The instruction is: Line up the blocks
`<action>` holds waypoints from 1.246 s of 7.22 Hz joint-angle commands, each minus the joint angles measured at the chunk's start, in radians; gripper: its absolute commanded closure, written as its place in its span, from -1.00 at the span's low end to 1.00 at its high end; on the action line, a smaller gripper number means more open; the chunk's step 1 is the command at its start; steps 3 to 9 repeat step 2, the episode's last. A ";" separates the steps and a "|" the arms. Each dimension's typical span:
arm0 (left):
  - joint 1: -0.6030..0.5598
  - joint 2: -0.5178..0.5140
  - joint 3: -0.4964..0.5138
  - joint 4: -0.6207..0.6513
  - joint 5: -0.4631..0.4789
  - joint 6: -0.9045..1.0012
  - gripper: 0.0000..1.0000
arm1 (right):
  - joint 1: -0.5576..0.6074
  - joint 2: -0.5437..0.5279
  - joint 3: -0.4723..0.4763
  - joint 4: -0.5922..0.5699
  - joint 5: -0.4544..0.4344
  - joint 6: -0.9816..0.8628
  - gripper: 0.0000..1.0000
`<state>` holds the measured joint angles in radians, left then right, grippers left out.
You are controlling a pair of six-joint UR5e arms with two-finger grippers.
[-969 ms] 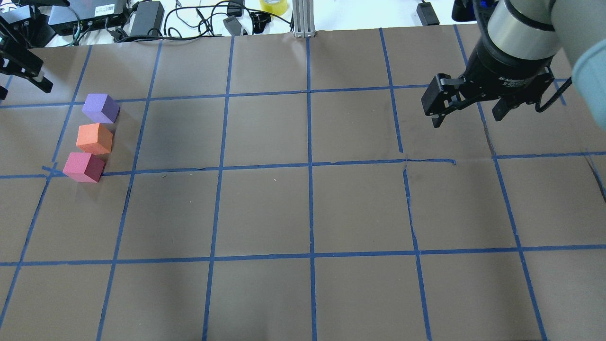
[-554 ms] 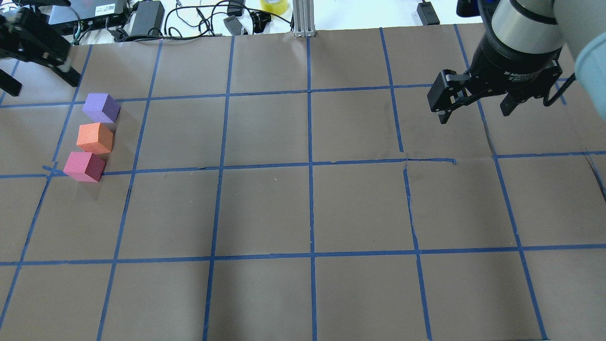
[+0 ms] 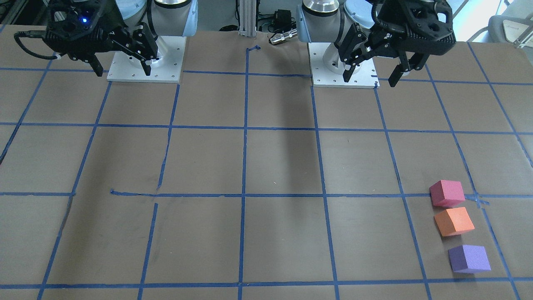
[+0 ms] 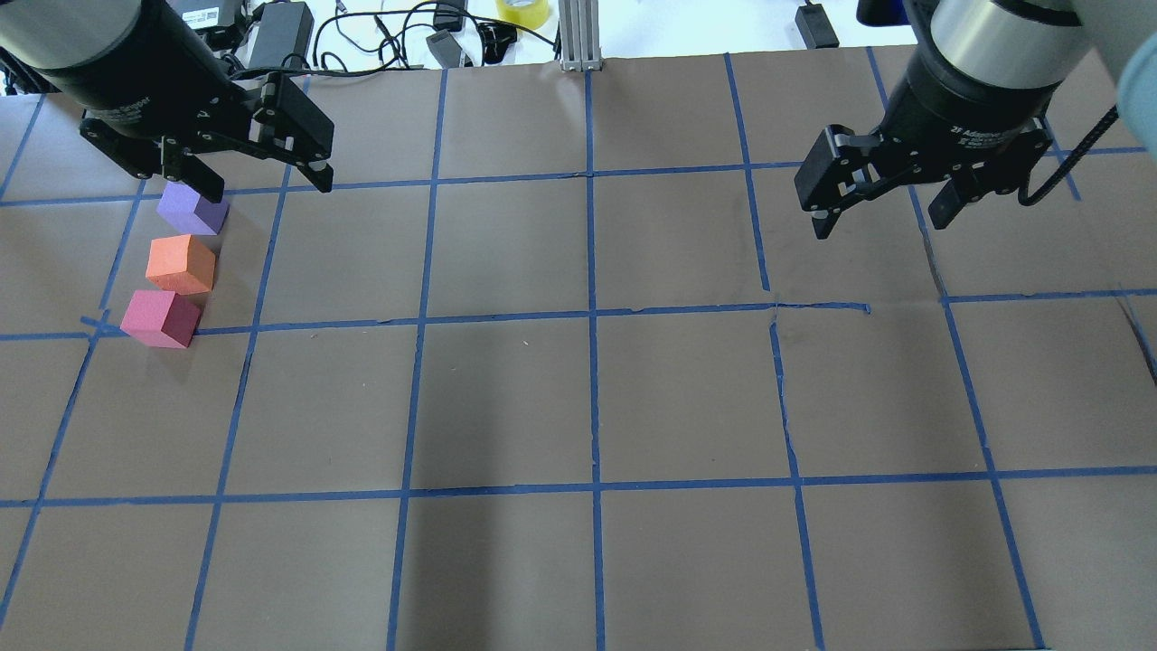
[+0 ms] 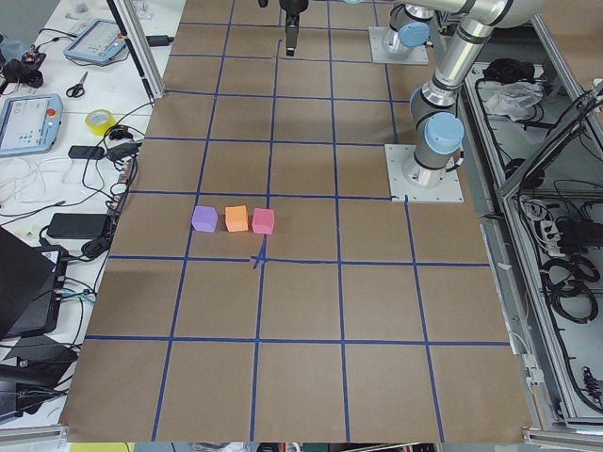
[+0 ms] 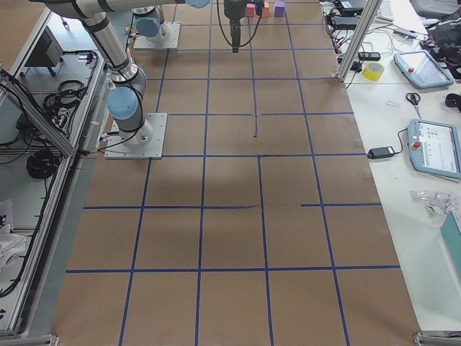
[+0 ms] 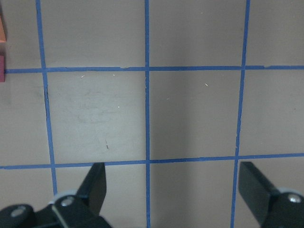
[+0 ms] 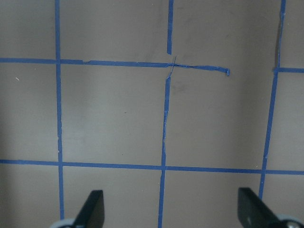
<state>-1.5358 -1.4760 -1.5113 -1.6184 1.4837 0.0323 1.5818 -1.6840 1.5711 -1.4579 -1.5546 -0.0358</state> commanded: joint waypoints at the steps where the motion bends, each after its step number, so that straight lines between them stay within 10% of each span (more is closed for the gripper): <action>1: -0.003 0.011 -0.013 0.017 0.003 -0.003 -1.00 | 0.000 0.000 0.004 0.007 0.004 0.001 -1.00; 9: -0.003 0.013 -0.013 0.015 0.003 0.004 -1.00 | 0.000 0.000 0.006 0.005 0.002 -0.001 -1.00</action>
